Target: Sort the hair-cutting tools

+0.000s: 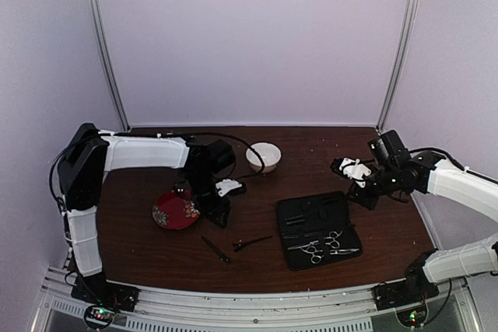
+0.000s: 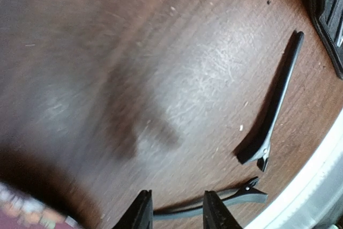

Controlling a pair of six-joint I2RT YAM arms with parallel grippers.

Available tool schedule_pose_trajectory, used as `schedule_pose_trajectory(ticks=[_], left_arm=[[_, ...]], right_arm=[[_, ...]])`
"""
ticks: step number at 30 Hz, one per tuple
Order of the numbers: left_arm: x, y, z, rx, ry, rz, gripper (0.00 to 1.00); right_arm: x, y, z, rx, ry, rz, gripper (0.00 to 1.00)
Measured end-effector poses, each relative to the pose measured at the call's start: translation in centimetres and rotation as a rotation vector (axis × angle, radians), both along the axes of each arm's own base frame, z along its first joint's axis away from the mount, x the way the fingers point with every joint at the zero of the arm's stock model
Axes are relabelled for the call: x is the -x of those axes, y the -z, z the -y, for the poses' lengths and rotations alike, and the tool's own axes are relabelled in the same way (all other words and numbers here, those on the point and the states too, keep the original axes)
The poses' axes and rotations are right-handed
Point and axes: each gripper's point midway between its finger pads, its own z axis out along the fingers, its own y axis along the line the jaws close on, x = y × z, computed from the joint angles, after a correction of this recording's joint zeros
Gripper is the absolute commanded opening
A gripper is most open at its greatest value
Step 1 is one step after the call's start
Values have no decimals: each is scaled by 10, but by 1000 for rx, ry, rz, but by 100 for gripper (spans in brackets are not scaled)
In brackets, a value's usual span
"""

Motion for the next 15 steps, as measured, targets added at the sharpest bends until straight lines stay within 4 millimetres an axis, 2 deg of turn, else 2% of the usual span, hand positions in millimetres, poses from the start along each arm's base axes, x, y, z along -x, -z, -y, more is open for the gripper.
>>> schedule_pose_trajectory(ticks=[2, 5, 10, 15], left_arm=[[-2, -12, 0, -32, -13, 96, 36], [5, -20, 18, -44, -19, 189, 36], [41, -13, 47, -45, -16, 195, 33], [46, -7, 48, -66, -56, 181, 31]], right_arm=[[0, 2, 0, 3, -1, -6, 25], [0, 3, 0, 6, -1, -10, 25], [0, 3, 0, 8, -4, -9, 25], [0, 3, 0, 9, -6, -9, 25]])
